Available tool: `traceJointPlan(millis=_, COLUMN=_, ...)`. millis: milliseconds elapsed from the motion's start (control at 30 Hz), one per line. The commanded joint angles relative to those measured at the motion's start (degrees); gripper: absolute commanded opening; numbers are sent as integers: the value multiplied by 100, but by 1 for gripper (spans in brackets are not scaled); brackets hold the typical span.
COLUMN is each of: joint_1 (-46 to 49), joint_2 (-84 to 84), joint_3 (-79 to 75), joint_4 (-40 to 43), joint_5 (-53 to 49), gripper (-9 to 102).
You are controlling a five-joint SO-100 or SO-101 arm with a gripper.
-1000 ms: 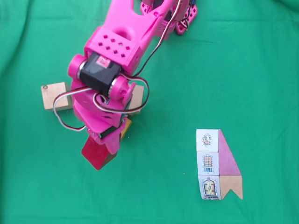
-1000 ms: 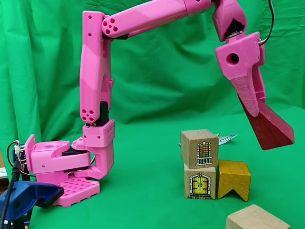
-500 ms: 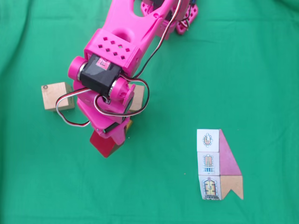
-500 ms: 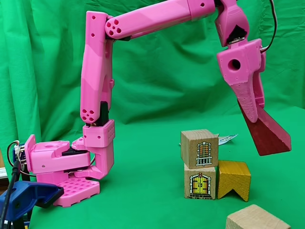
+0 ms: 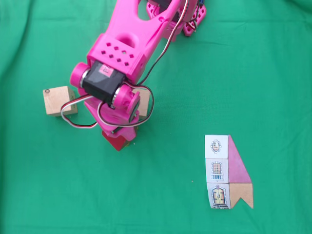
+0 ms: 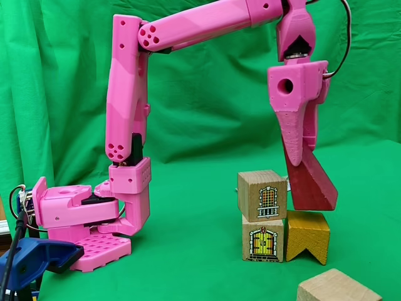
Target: Grasp some building blocks and build the house on the picture.
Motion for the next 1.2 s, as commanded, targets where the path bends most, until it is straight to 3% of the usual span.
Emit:
traceJointPlan(millis=0, joint_1=-26, joint_2=0, joint_3=-193, joint_4=-35, joint_5=0, gripper=14)
traceJointPlan(millis=500, joint_1=-26, joint_2=0, joint_3=-202, joint_4=9, joint_5=-255, gripper=16)
traceJointPlan(millis=633, joint_1=-9, joint_2=-9, joint_3=-202, joint_4=9, joint_5=-721, gripper=21)
traceJointPlan(millis=1167, joint_1=35, joint_2=-9, joint_3=-202, joint_4=-26, joint_5=-747, gripper=35)
